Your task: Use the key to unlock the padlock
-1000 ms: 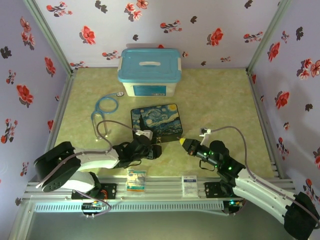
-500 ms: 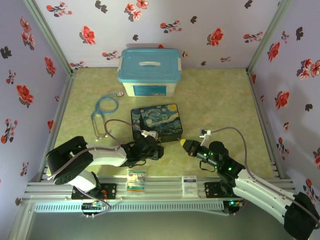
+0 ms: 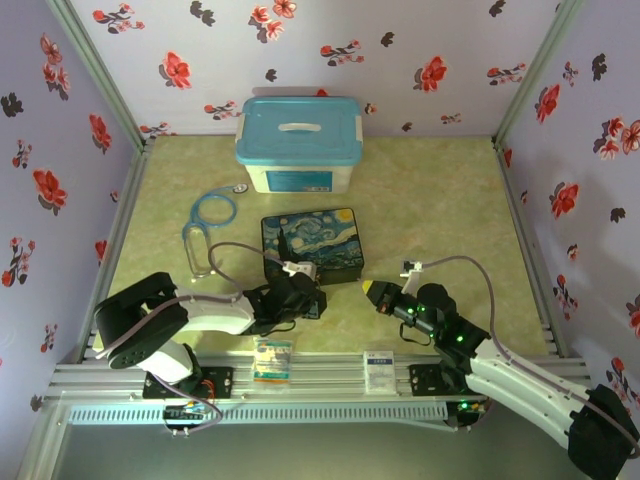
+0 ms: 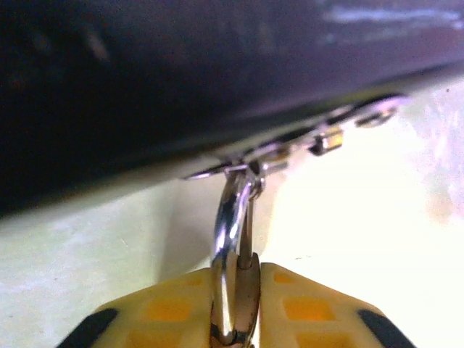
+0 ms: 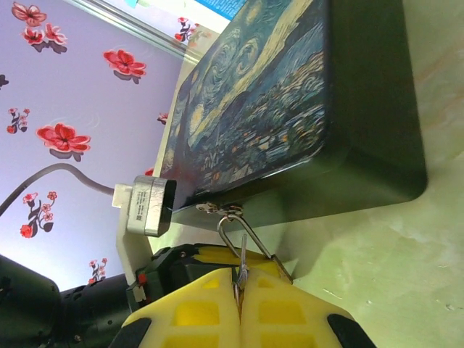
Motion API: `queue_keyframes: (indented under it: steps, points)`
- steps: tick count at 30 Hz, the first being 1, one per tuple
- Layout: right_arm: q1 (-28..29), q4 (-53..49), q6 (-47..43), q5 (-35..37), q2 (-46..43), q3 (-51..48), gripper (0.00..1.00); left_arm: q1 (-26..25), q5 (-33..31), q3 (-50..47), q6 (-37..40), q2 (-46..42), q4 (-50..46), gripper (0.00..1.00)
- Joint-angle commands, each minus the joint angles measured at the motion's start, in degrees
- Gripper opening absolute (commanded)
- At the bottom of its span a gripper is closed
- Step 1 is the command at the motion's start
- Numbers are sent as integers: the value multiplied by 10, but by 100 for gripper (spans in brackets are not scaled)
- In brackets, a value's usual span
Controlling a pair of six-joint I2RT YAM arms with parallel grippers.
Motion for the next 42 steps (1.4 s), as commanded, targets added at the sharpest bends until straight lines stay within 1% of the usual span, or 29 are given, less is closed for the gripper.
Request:
queue_keyframes:
  steps: [1,7,11,13,15,17,19,22,24,26,29,33,36,39,41,42]
  points:
    - [-2,-2,3,16,-4,-7,0,-3,-8,-9,-16,-7,16,15]
    - [-2,-3,16,18,-3,-14,0,-3,-10,-5,-23,-5,17,10]
    - [-3,-34,58,25,8,-12,0,-3,-11,-16,-63,-24,48,4]
    - [-2,7,105,15,18,-30,0,-3,-14,-31,-98,-33,96,1]
    - [-2,40,154,14,28,-43,0,-3,-21,-49,-135,-37,158,0]
    - [0,18,188,19,35,-40,0,-3,-30,-65,-167,-36,217,0]
    - [6,12,206,24,37,-40,0,-3,-35,-70,-184,-37,249,0]
    - [26,4,222,50,34,-37,0,-3,-35,-63,-191,-30,266,0]
    - [49,9,227,80,39,-40,0,-3,-35,-66,-206,-19,298,0]
    - [70,42,241,106,53,-50,0,-3,-36,-70,-224,-4,343,0]
    - [85,91,254,123,82,-56,0,-3,-35,-72,-248,33,414,0]
    - [82,156,244,125,111,-56,0,-5,-40,-77,-281,80,486,0]
    - [78,172,232,127,117,-51,0,-7,-42,-71,-283,92,487,0]
    - [72,153,221,114,118,-42,0,-10,-46,-65,-284,88,476,0]
    - [65,146,216,109,122,-38,0,-11,-48,-61,-279,76,449,0]
    - [59,136,209,105,123,-32,0,-13,-52,-57,-273,63,419,0]
